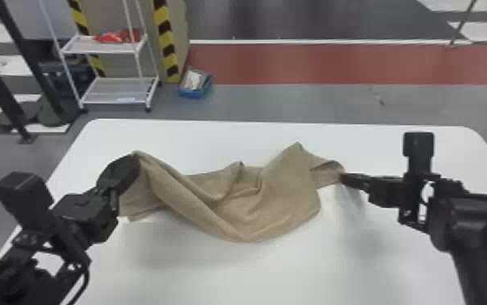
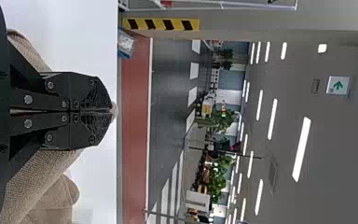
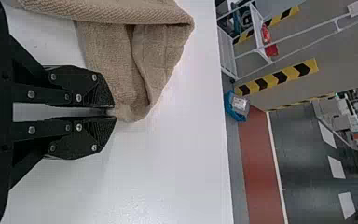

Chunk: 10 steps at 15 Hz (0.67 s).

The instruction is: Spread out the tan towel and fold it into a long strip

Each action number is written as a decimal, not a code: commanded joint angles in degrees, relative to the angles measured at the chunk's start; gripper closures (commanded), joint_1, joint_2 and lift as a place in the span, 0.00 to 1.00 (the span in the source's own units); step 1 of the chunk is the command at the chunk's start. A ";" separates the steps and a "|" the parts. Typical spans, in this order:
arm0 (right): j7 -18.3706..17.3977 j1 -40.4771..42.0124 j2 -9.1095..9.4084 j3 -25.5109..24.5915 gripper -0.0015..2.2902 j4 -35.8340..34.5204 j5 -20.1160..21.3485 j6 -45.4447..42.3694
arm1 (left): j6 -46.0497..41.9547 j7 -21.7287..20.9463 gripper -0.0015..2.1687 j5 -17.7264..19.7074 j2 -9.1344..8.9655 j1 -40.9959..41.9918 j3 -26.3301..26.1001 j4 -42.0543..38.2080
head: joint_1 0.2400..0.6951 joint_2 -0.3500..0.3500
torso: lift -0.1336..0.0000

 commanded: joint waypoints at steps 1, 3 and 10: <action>-0.09 5.79 0.07 -4.75 0.46 -9.81 -5.06 -2.24 | -0.78 0.01 0.79 1.30 -0.17 0.90 1.95 -0.84 | 1.00 0.54 | 0.07; -0.09 8.07 -0.99 -11.43 0.46 -12.36 -10.77 -2.77 | -1.13 0.01 0.79 3.06 -0.26 1.96 4.50 -2.33 | 1.00 0.53 | 0.07; 0.70 11.94 -10.66 -23.21 0.46 -16.75 -22.64 -2.07 | 6.43 -1.13 0.79 10.53 -0.17 4.24 9.42 -11.21 | 1.00 0.32 | 0.07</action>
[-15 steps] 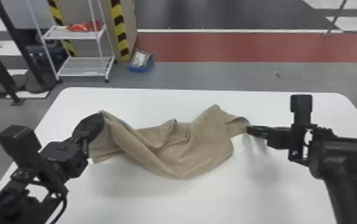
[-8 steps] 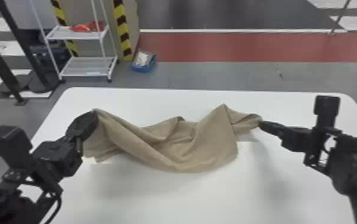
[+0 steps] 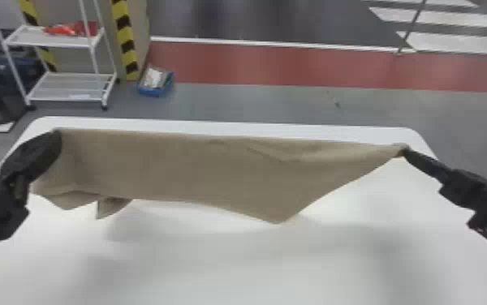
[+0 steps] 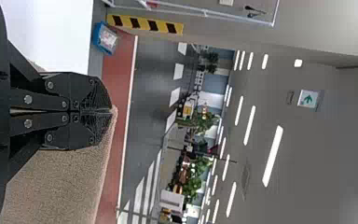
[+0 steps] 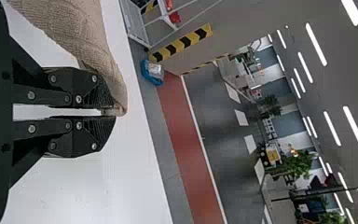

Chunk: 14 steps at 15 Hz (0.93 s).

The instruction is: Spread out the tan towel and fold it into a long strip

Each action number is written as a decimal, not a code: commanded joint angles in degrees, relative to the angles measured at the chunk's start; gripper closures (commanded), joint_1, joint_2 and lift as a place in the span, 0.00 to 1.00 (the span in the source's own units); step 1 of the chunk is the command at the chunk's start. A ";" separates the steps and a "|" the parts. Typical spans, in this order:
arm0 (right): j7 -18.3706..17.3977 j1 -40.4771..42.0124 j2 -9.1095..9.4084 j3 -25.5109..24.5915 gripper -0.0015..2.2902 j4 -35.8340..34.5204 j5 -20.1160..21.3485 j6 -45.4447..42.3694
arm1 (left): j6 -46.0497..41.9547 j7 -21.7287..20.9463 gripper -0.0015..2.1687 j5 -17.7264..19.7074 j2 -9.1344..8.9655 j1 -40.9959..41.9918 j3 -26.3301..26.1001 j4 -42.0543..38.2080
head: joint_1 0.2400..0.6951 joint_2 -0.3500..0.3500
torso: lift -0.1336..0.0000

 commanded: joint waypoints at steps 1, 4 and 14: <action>0.07 0.31 -2.07 -1.03 0.46 -0.40 -1.27 -0.18 | 3.27 -0.57 0.79 1.89 -0.09 -0.19 1.14 -2.33 | 1.00 0.28 | 0.07; 0.24 -0.74 -2.33 0.46 0.46 -0.22 -0.31 -1.23 | 5.38 -0.39 0.79 1.54 -0.17 -2.30 0.52 -1.72 | 1.00 0.23 | 0.07; -2.48 -3.91 0.22 9.60 0.43 9.27 12.97 -8.79 | 3.80 -3.20 0.79 -7.69 -0.17 -14.87 -14.15 16.65 | 1.00 0.23 | 0.07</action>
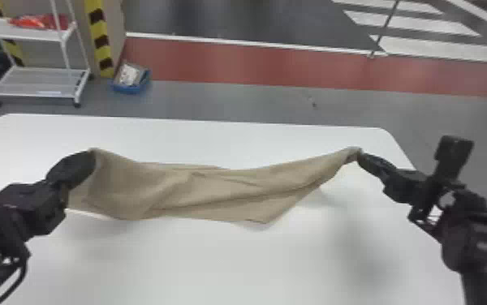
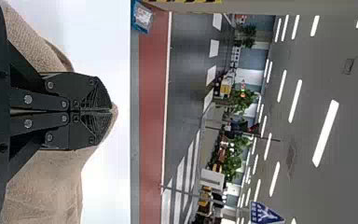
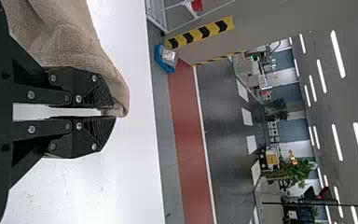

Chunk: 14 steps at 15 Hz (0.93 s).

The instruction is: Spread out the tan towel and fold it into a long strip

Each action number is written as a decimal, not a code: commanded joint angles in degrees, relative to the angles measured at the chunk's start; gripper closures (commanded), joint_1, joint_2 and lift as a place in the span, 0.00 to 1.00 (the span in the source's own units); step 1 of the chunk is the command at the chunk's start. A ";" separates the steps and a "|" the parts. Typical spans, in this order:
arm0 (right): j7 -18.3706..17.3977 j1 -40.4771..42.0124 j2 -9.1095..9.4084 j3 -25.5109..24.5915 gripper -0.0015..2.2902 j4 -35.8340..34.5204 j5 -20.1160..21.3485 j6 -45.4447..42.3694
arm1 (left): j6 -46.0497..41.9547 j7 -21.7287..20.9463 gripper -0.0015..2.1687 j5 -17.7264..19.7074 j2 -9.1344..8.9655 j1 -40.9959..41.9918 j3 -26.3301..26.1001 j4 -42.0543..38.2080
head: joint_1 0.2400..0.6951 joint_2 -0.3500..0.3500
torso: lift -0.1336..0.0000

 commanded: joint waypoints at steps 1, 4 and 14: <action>-4.03 -3.65 -0.52 4.27 0.14 6.05 4.82 -0.55 | -0.05 -0.22 0.79 -0.48 0.01 -1.36 -1.36 1.60 | 1.00 0.23 | 0.07; -13.52 -5.06 -0.26 7.88 0.00 10.97 9.74 -10.04 | -0.58 0.40 0.79 -1.88 -0.61 -1.53 -1.36 2.48 | 1.00 0.21 | 0.07; -7.72 11.12 0.36 4.54 0.07 -9.77 1.83 -3.71 | -0.75 0.58 0.79 -2.32 -1.05 -1.36 -2.59 2.13 | 1.00 0.20 | 0.07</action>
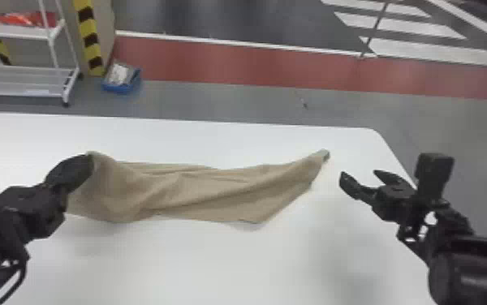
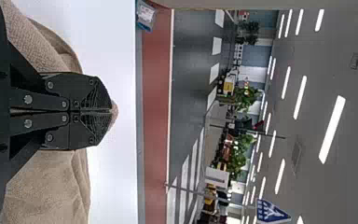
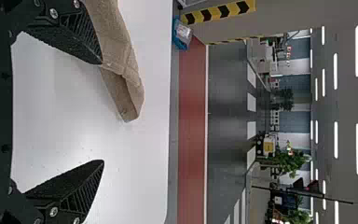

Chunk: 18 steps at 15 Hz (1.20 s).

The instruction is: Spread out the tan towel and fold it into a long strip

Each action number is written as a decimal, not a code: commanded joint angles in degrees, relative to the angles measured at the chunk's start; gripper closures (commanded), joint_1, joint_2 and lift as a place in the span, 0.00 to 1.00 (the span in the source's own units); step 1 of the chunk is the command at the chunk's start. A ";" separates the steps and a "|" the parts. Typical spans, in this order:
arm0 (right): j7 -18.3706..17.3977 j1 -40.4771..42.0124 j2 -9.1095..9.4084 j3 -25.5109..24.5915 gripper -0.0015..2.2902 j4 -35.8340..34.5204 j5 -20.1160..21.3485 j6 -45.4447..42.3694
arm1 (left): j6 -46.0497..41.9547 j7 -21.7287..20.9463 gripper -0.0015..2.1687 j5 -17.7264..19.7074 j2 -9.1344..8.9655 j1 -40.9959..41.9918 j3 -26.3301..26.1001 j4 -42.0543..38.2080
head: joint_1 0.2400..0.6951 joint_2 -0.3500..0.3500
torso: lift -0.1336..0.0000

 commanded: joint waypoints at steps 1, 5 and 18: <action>-0.01 1.02 0.64 1.67 0.07 -1.08 0.33 0.95 | 0.00 0.00 0.79 -0.26 -0.05 0.12 -0.21 -0.18 | 1.00 0.21 | 0.07; -0.01 -0.04 1.61 7.12 0.10 1.03 1.38 2.00 | -0.17 0.00 0.79 -0.26 0.39 0.73 0.41 -0.35 | 1.00 0.26 | 0.07; 1.04 -10.58 3.45 9.58 0.80 16.41 5.43 2.36 | -1.58 -0.27 0.79 -0.17 0.56 1.96 1.55 -0.61 | 1.00 0.37 | 0.07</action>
